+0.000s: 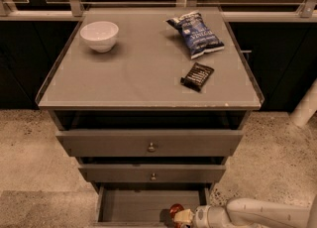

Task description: Place coke can into bottom drawer

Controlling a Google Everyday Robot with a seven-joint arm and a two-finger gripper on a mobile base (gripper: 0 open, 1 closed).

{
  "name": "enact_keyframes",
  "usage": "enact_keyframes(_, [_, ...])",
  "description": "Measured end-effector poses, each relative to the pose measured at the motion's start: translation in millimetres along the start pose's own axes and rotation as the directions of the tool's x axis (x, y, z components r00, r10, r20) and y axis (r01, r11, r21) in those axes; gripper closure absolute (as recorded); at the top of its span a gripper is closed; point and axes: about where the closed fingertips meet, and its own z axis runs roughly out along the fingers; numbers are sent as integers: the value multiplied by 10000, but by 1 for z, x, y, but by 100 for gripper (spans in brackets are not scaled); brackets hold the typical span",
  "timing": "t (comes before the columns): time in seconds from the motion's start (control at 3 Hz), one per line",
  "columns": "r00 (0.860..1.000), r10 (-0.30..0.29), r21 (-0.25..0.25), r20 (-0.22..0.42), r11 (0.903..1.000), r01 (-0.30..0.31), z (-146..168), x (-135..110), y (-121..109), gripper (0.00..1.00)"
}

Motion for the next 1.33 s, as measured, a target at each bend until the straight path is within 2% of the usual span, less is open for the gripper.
enact_keyframes(0.33, [9995,305,-86,9,9995,-305,12,-1,-12,100])
enact_keyframes(0.67, [9991,372,-60,208,9993,-371,10,-8,-14,100])
enact_keyframes(1.0, [9985,419,-185,363,9990,-412,15,-30,-14,100])
enact_keyframes(1.33, [9963,748,-344,426,9967,-734,26,-49,-25,100])
